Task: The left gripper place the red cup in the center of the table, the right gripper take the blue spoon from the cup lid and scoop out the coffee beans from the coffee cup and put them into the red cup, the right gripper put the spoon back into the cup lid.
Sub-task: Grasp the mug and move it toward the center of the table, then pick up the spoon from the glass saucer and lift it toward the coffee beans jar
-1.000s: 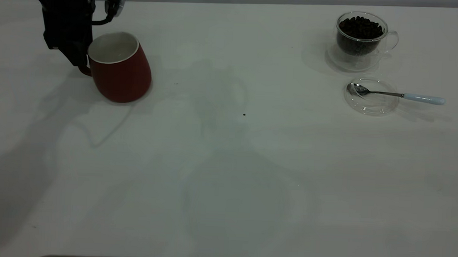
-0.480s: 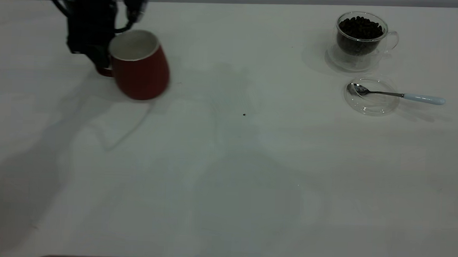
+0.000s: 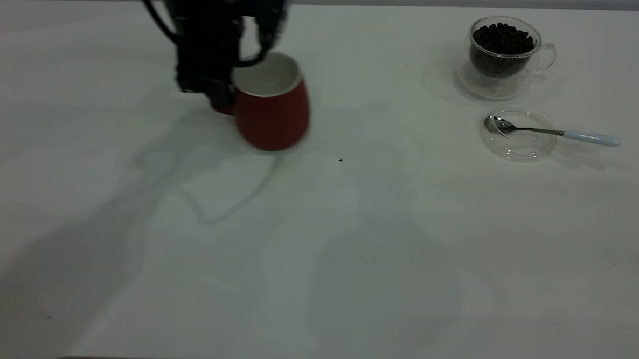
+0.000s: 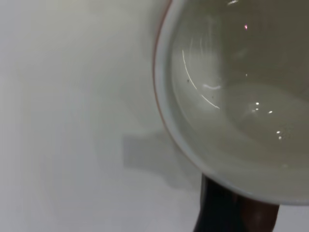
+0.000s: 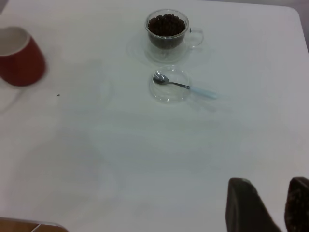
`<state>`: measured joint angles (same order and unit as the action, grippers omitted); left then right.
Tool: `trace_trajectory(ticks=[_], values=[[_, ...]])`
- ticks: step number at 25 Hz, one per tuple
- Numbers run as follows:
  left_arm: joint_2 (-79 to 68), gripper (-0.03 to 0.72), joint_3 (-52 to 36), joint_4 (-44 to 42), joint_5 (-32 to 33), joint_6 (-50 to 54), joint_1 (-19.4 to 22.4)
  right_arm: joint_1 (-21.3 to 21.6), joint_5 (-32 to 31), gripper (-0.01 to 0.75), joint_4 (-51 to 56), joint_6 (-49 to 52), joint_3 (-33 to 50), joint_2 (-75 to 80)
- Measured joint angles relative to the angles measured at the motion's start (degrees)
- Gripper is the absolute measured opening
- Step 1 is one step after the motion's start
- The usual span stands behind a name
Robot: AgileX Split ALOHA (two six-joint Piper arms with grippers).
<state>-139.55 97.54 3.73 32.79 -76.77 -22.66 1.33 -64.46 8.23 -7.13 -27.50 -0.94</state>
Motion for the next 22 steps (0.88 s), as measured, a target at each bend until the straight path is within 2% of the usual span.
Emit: trace_trajectory(ticks=[6,13,19,22], values=[[0.0,0.516,0.0,4.8,-3.0,0.2,-2.7,0.0,0.0,0.240,0.0,0.0,0.0,0.0],[0.6,0.516,0.0,7.7,-2.8,2.3,-3.2,0.0,0.0,0.240,0.0,0.0,0.0,0.0],[8.4,0.516,0.0,7.7,2.8,6.0,-3.2,0.0,0.0,0.240,0.0,0.0,0.0,0.0],[14.5,0.516,0.0,6.7,7.4,12.2,-3.2,0.0,0.0,0.240,0.0,0.0,0.0,0.0]])
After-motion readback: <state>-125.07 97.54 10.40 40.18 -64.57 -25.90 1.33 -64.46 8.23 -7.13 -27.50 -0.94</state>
